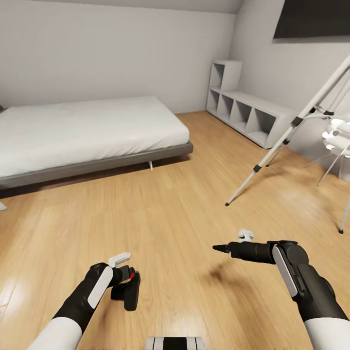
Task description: Attach the digital camera to the camera tripod in the bedroom.
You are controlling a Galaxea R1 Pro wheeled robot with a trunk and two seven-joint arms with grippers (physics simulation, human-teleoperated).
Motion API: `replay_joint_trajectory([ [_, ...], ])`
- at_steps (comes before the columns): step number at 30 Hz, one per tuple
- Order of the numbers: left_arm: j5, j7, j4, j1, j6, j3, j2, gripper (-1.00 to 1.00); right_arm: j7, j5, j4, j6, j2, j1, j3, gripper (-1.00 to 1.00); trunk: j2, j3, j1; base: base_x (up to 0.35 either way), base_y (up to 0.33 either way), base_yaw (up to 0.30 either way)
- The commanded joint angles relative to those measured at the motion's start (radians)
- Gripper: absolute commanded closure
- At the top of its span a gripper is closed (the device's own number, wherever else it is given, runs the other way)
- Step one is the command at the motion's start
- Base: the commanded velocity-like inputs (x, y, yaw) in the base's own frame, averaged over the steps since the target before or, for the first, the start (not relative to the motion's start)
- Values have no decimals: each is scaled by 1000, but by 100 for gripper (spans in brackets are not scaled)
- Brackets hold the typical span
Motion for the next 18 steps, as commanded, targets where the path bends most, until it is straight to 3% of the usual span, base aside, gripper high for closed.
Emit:
replay_joint_trajectory([
  [1, 11, 10, -1, 0, 2, -4, 1, -100, 0, -4, 0, 7, 0, -1, -1, -100, -1, -5, 0, 0, 0, 0],
  [18, 11, 10, 0, 0, 2, -4, 1, -100, 0, -5, 0, 7, 0, -1, -1, -100, -5, -71, 8, 0, 0, 0],
])
